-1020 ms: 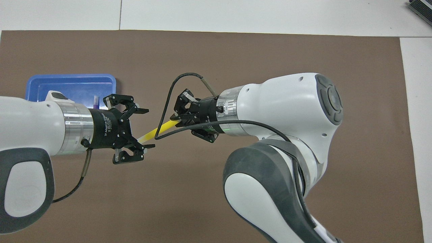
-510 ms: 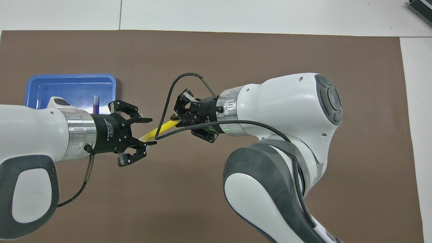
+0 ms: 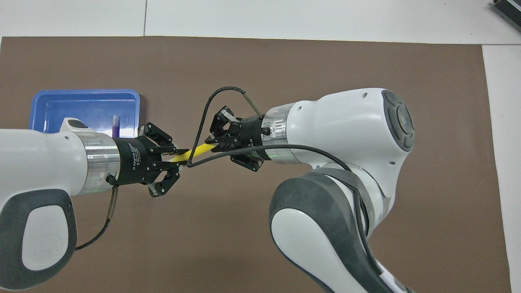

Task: Right arm passes pens to left for tray arrangement
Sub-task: 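Open the right gripper and pull it back from the pen, then lower the yellow pen into the tray while the right gripper reaches the cup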

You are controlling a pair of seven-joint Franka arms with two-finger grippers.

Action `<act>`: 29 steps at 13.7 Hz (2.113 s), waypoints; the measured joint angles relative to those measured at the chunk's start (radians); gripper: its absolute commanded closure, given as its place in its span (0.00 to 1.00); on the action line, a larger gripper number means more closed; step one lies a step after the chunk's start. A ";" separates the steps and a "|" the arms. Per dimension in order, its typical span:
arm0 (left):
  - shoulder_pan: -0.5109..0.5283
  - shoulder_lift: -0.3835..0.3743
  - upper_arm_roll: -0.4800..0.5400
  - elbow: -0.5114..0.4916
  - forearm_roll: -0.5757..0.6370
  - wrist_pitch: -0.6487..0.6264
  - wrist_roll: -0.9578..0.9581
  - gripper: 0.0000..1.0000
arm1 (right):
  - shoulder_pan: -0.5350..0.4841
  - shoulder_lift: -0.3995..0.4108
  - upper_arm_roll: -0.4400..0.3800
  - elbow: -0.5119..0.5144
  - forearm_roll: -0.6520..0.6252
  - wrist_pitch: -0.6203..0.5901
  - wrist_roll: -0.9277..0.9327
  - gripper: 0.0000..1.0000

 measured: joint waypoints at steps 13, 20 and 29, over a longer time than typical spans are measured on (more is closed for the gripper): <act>0.060 -0.011 0.025 -0.033 0.001 -0.026 0.328 1.00 | -0.010 0.002 -0.005 -0.006 -0.052 -0.066 -0.099 0.00; 0.105 -0.049 0.025 -0.159 0.001 -0.024 0.700 1.00 | -0.127 -0.002 -0.010 -0.005 -0.388 -0.249 -0.725 0.00; 0.162 0.043 0.026 -0.251 0.201 0.164 1.201 1.00 | -0.330 -0.001 -0.015 -0.029 -0.673 -0.259 -1.530 0.00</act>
